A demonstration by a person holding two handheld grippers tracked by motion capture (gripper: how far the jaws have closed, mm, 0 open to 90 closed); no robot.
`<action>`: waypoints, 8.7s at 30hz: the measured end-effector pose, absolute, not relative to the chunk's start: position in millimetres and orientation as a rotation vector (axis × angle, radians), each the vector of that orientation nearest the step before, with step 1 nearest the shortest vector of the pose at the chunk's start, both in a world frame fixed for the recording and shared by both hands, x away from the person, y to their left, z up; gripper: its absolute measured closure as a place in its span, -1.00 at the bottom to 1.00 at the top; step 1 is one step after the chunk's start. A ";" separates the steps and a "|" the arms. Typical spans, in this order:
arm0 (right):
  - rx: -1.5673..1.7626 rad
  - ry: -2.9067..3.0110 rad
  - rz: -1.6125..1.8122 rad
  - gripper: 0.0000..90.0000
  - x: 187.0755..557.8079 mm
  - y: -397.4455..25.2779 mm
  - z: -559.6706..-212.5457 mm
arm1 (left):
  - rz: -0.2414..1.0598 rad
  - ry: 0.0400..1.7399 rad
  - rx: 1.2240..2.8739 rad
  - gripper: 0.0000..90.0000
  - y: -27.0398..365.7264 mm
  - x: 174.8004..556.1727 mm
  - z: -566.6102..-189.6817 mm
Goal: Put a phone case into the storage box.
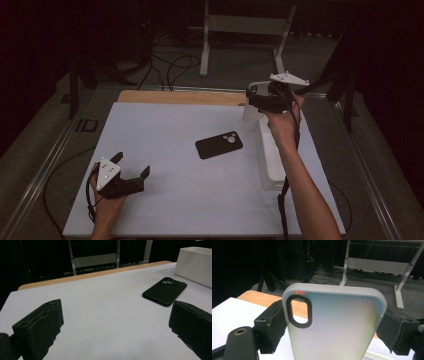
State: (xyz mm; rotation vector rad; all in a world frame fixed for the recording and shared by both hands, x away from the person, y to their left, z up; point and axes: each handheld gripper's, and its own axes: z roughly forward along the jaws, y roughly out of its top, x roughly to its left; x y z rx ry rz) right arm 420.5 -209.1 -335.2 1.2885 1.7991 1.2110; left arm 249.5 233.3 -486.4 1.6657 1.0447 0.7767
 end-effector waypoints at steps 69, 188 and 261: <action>1.508 1.742 1.039 -0.62 454.8 -264.9 -376.0 | 0.787 1.055 1.652 -0.99 232.7 248.7 -485.7; 1.190 1.890 1.280 -0.75 291.2 -245.7 -427.1 | 0.709 1.059 1.688 -0.99 234.8 249.0 -472.7; 1.128 1.857 1.377 -0.79 261.3 -270.5 -458.0 | 0.464 0.795 1.916 -1.00 112.2 384.5 -445.2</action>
